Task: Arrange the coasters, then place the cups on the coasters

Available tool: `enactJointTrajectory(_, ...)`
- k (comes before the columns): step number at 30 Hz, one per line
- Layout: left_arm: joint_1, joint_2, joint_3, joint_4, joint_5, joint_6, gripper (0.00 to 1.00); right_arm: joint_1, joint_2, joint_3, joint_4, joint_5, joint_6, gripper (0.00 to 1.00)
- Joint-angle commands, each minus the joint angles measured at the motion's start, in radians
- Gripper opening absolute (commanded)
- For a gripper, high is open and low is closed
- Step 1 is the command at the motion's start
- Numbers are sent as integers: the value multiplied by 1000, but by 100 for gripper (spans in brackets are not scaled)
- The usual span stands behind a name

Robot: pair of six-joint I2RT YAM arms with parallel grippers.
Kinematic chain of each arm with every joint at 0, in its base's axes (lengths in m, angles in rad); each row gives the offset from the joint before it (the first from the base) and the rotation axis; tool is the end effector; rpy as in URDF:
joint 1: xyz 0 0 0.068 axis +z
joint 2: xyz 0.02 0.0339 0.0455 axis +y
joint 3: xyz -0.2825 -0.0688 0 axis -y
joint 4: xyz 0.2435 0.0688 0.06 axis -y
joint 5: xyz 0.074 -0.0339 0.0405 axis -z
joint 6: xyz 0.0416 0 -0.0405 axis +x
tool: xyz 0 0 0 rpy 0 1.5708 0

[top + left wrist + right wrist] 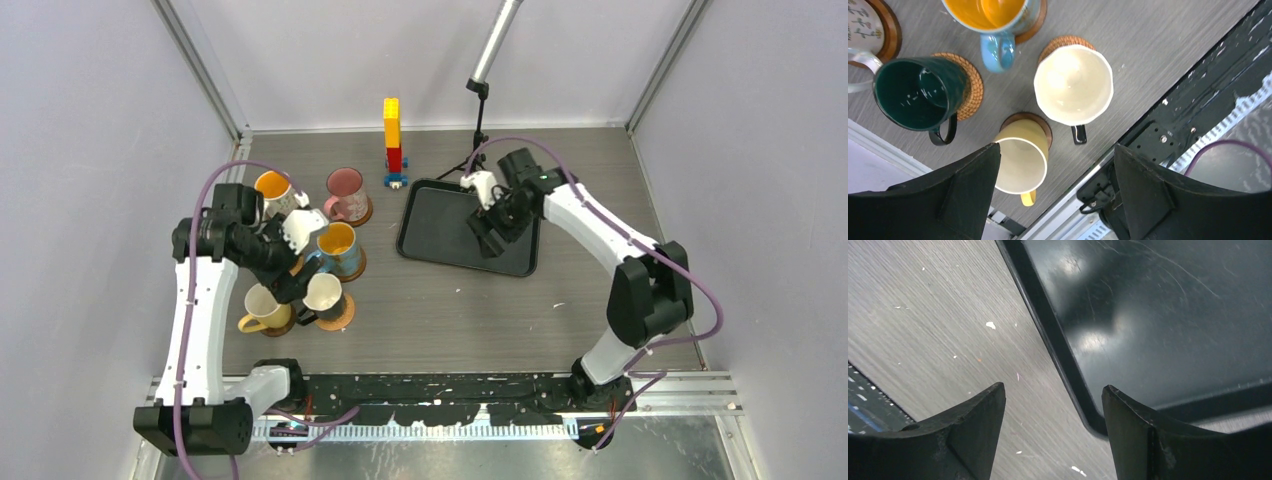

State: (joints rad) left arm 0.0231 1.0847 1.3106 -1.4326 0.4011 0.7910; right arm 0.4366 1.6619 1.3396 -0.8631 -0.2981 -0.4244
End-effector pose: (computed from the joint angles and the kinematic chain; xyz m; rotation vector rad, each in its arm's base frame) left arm 0.1522 -0.0127 0.3714 1.0793 2.4081 -0.3001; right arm 0.3015 0.1542 0.2692 -1.2120 2.4476 0.4132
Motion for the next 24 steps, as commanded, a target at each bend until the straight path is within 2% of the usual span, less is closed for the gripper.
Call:
enactJointTrajectory(1, 8, 40, 92, 34, 62, -127, 85, 79, 73, 4, 97, 77, -66, 74)
enactJointTrajectory(12, 8, 64, 104, 153, 84, -247, 85, 179, 250, 56, 142, 78, -122, 64)
enactJointTrajectory(18, 8, 86, 124, 175, 76, -271, 84, 191, 261, 10, 142, 93, -200, 42)
enactJointTrajectory(24, 8, 64, 97, 220, 83, -278, 83, 250, 194, -108, 156, 111, -248, 28)
